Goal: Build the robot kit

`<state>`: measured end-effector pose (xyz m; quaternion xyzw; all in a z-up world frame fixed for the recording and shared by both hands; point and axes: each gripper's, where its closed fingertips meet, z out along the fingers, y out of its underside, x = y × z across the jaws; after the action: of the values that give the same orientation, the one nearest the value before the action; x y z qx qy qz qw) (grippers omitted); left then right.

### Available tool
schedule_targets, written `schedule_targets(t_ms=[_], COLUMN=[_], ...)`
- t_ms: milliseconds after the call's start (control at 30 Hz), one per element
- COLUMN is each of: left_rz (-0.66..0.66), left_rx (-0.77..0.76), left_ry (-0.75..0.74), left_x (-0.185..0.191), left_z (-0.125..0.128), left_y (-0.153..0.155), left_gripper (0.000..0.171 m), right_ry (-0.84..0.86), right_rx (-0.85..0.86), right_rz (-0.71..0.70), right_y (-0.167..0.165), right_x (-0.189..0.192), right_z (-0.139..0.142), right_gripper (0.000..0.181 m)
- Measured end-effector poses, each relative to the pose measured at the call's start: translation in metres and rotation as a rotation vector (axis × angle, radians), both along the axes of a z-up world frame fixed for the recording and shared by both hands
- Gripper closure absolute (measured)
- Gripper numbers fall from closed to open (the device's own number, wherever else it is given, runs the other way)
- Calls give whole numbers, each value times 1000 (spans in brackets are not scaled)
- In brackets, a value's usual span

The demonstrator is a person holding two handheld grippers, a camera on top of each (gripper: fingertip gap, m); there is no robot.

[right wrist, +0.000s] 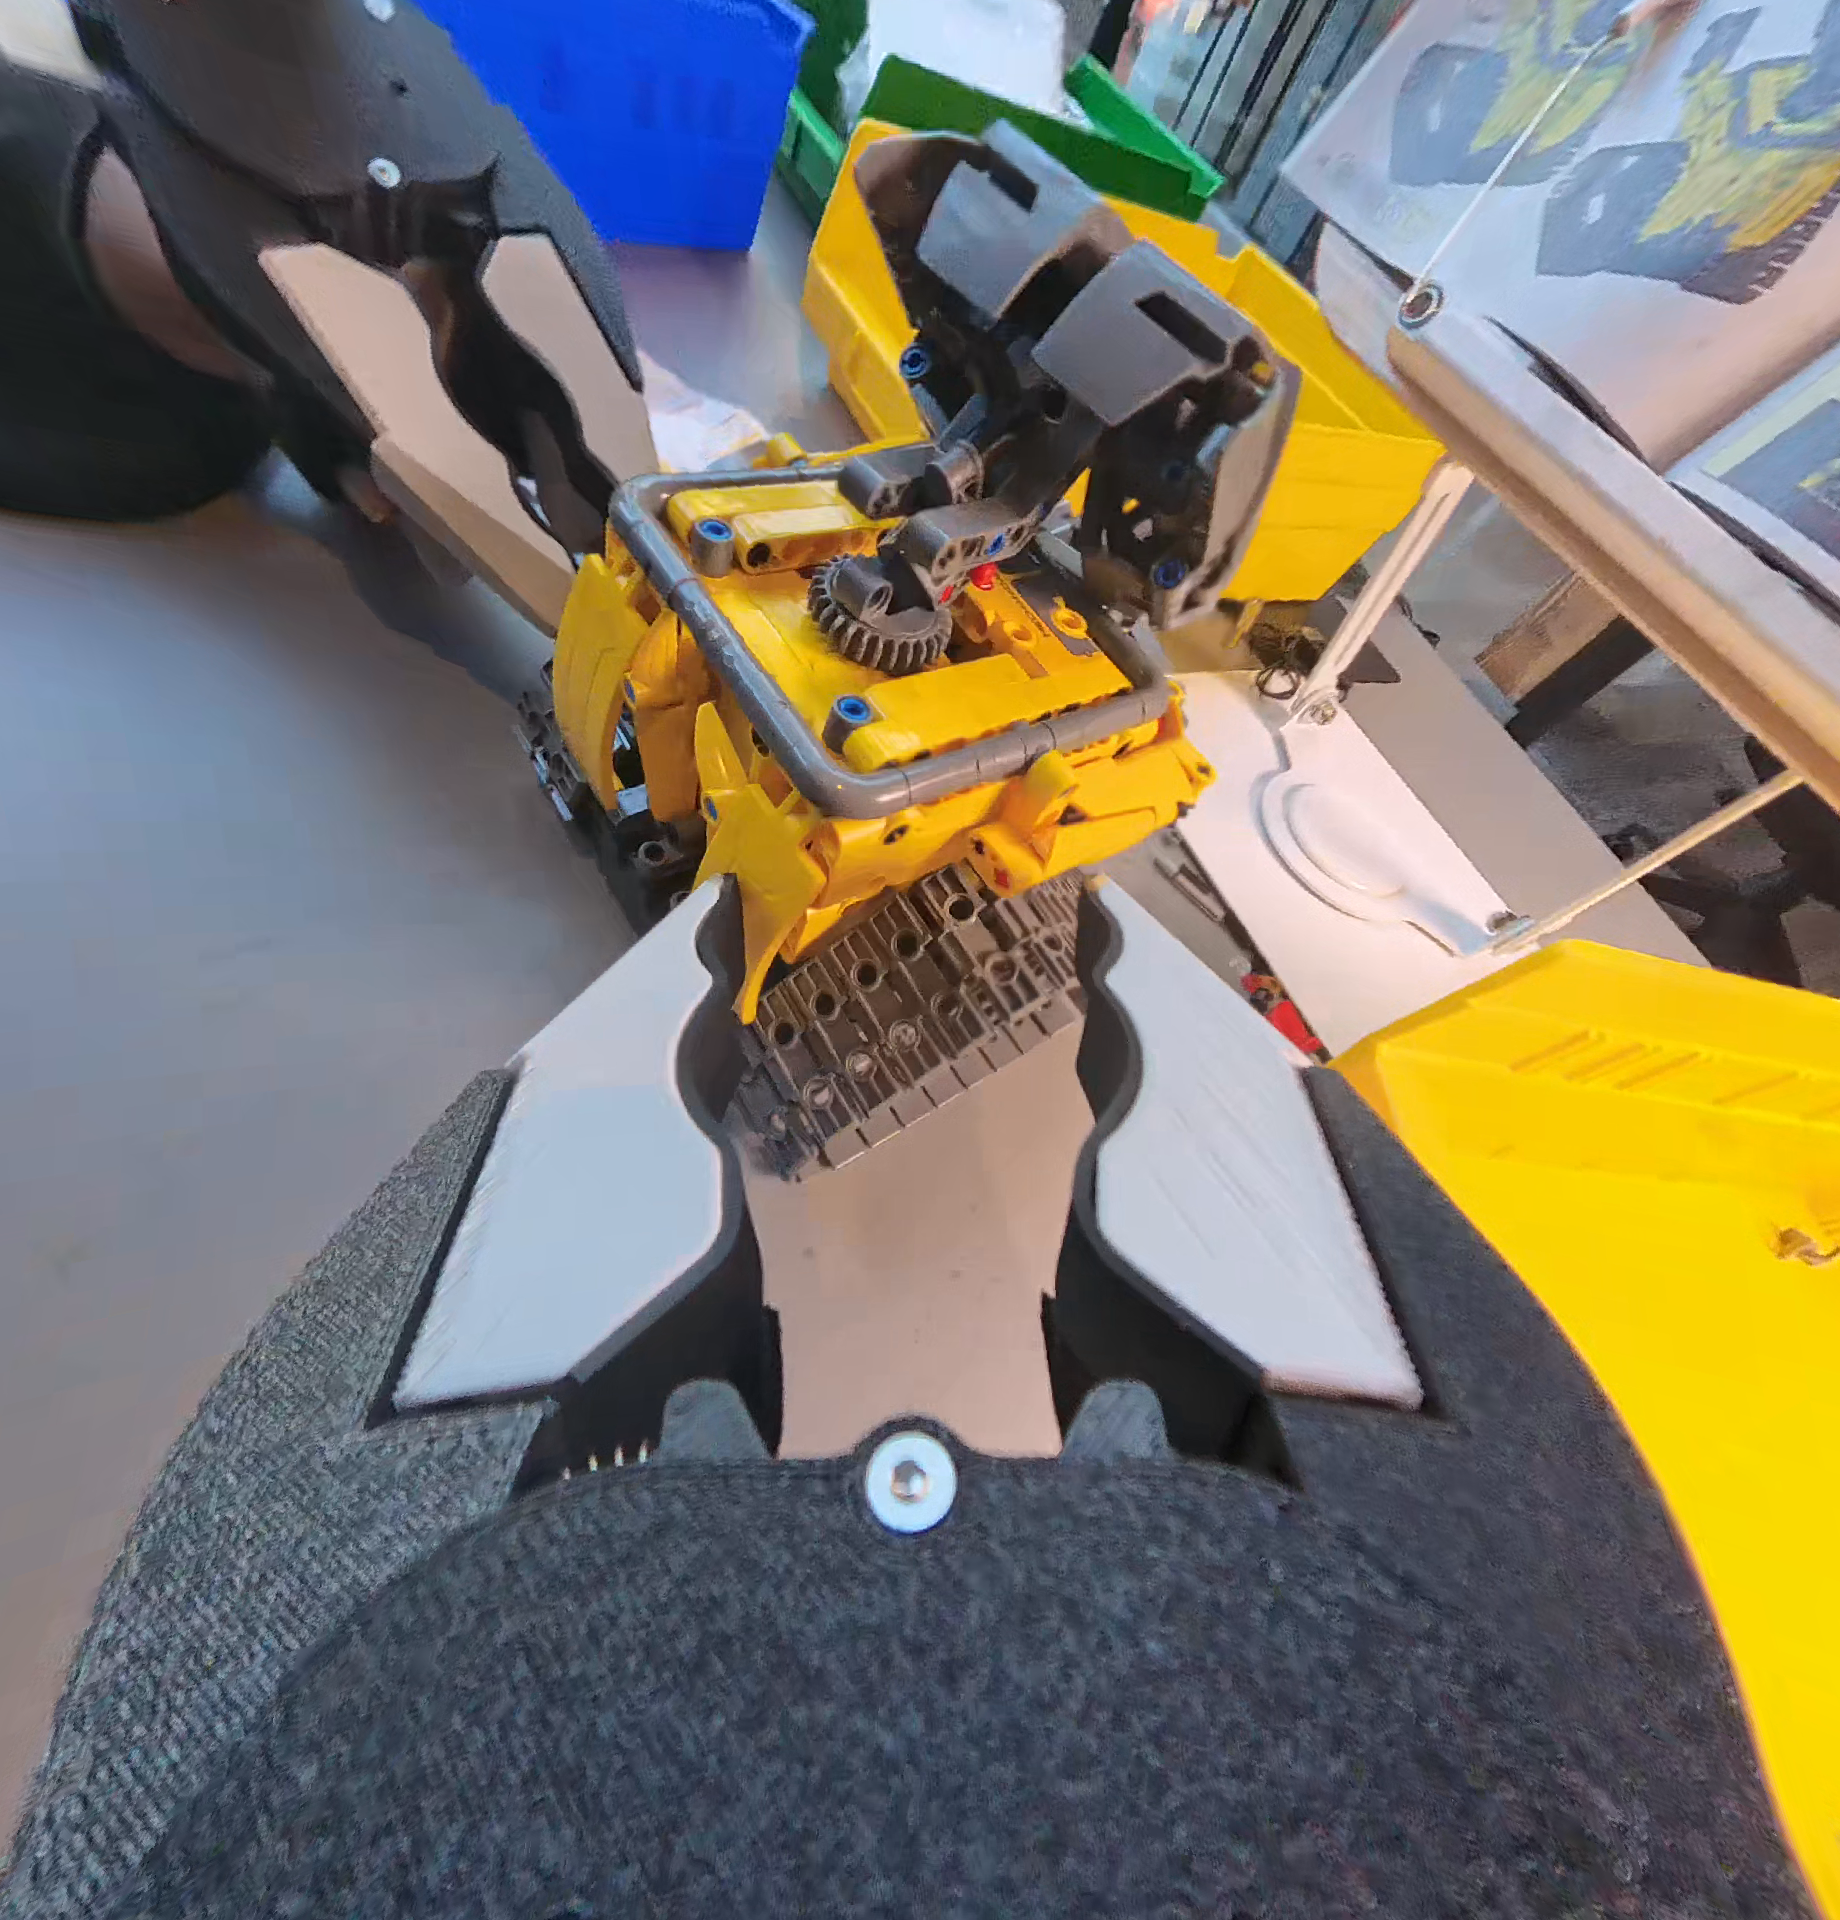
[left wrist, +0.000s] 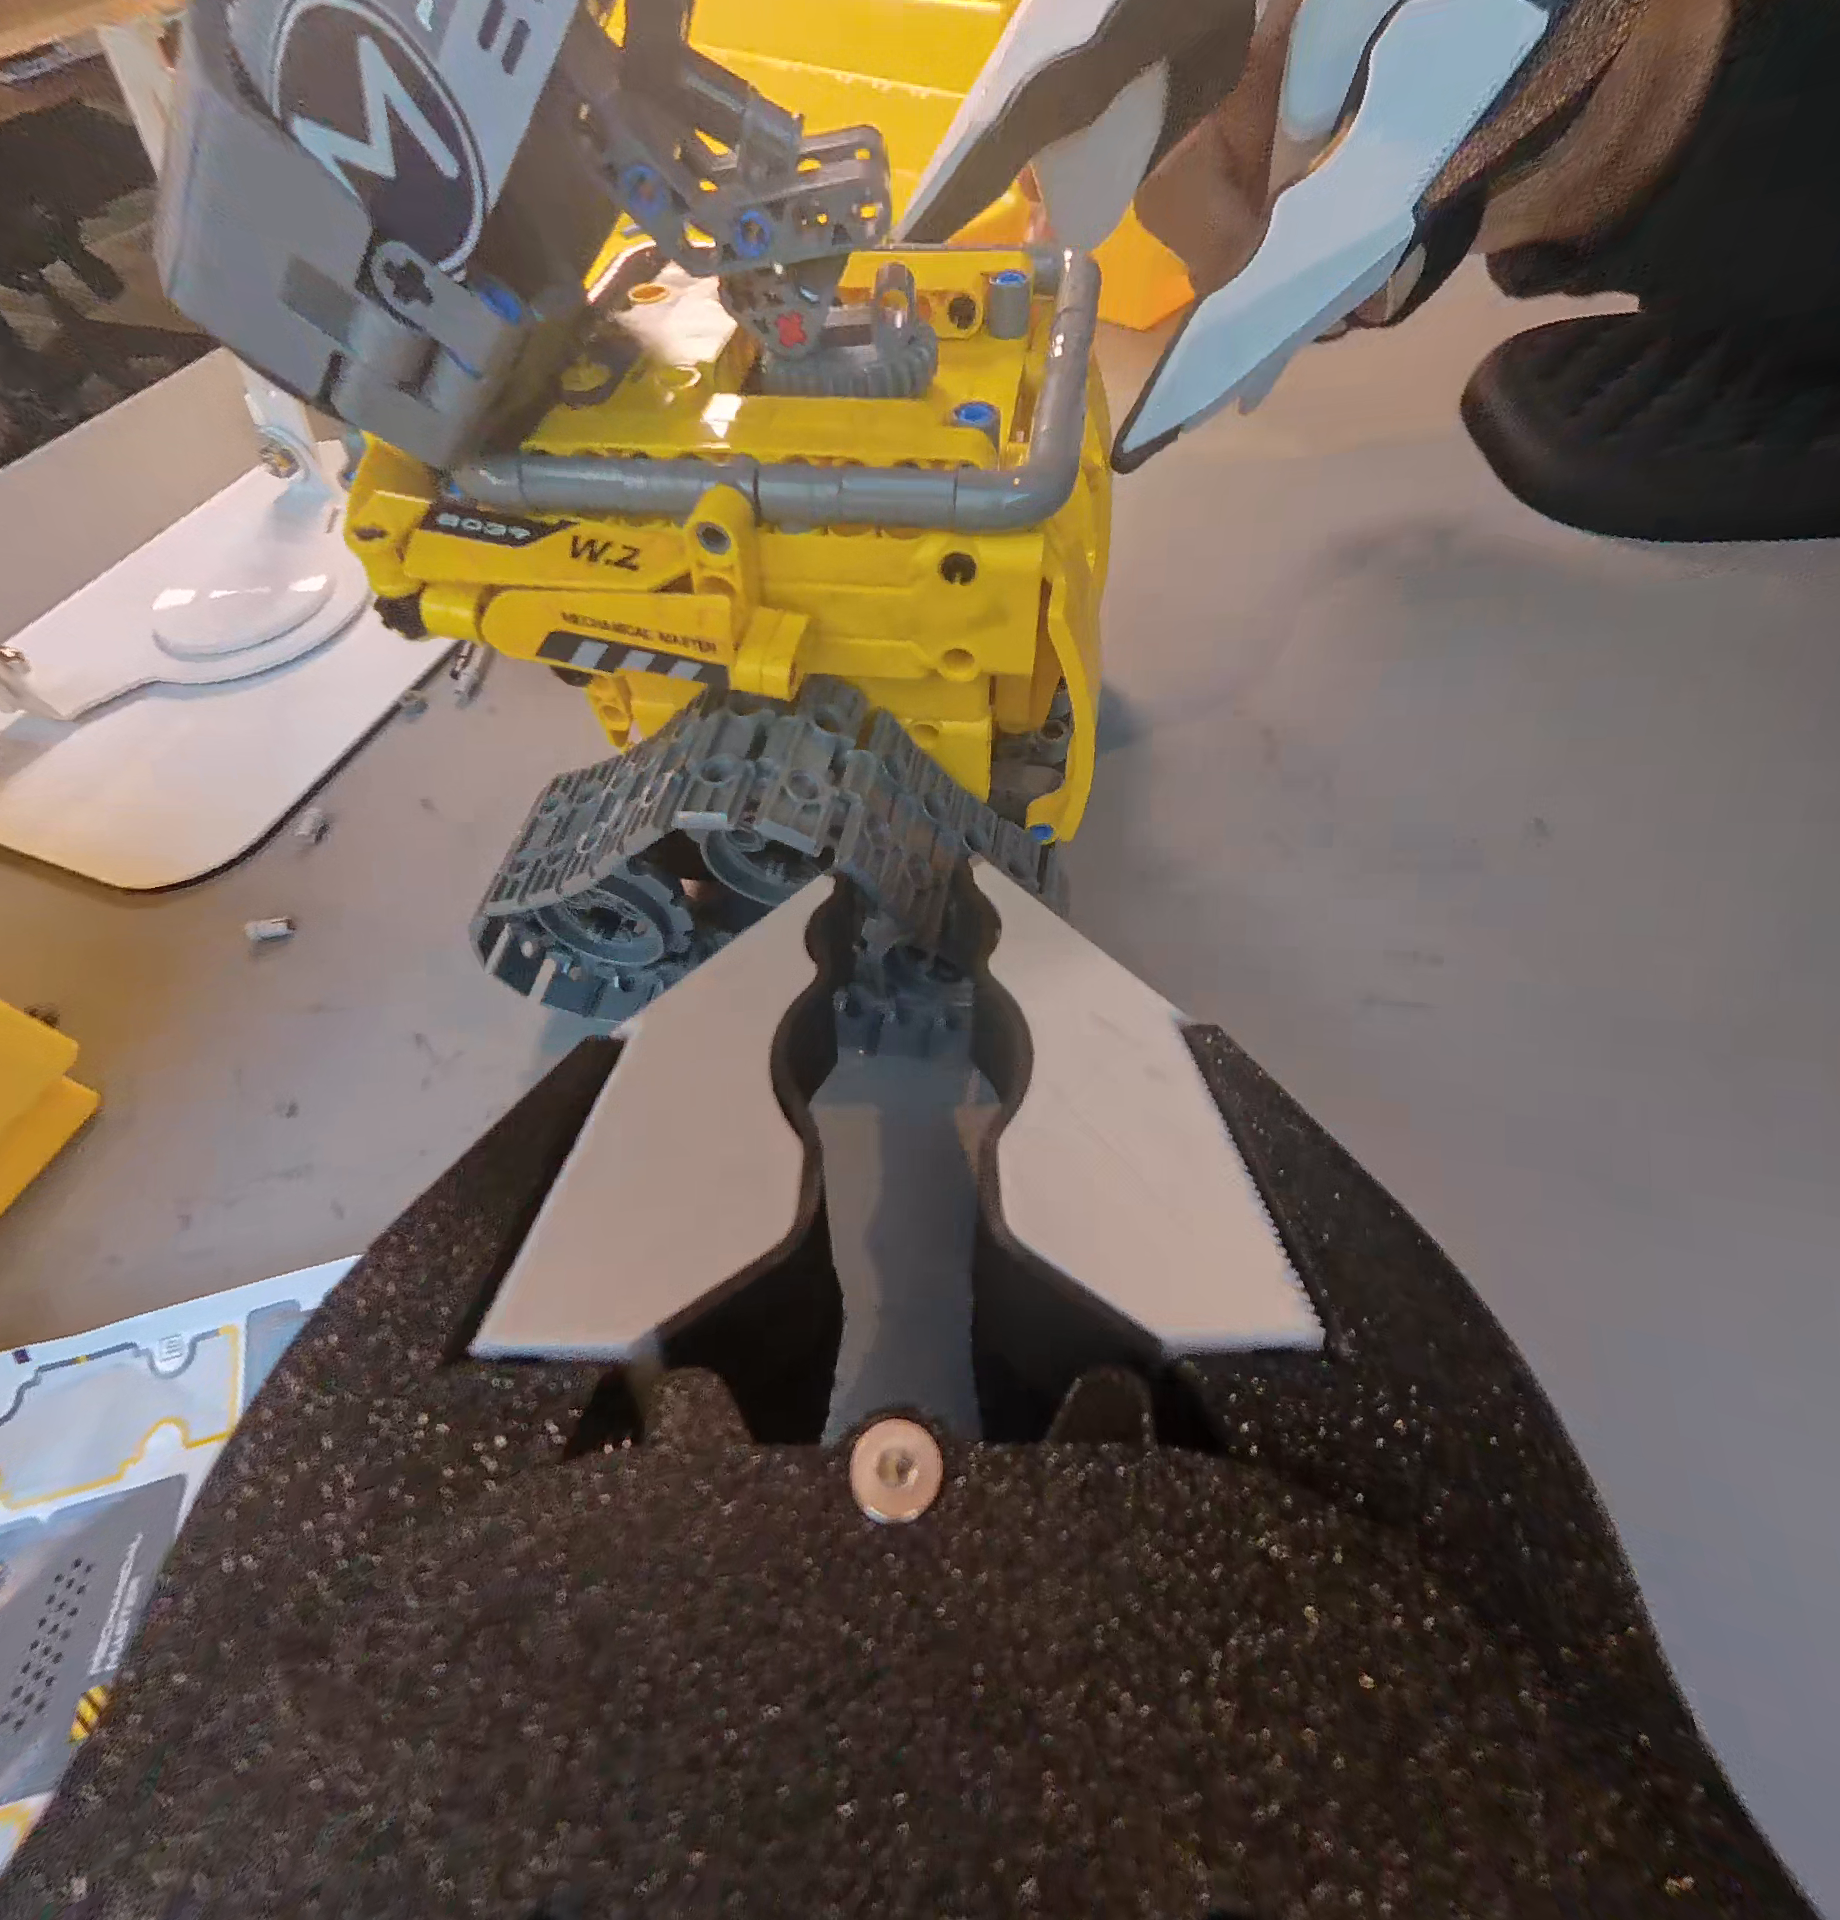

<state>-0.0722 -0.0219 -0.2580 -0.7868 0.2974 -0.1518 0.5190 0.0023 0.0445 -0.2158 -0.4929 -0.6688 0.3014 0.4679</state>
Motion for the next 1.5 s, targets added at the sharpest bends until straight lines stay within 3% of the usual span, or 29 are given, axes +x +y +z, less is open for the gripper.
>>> schedule_targets(t_ms=[167, 267, 533, 733, 900, 1500], left_rz=[36, 29, 15, 36, 55, 84], left_rx=[9, 18, 69, 107, 107, 125], left_ry=[3, 15, 25, -22, -2, 37], left_x=[-11, -11, -11, -19, -23, -30], left_z=[1, 1, 6, 15, 13, 12], left_y=[1, 1, -3, -3, -2, 1], left_gripper=[152, 152, 151, 143, 156, 161], right_ry=[105, 62, 33, 95, 150, 249], right_rx=[-66, -91, -3, -51, -81, -145], right_rz=[-2, -25, -39, -42, -25, -21], right_y=[7, 12, 10, 11, 6, -7], right_x=[0, 5, 5, 8, 8, 4], right_z=[-11, -26, -29, -12, 0, 10], right_gripper=[117, 116, 120, 120, 121, 126])
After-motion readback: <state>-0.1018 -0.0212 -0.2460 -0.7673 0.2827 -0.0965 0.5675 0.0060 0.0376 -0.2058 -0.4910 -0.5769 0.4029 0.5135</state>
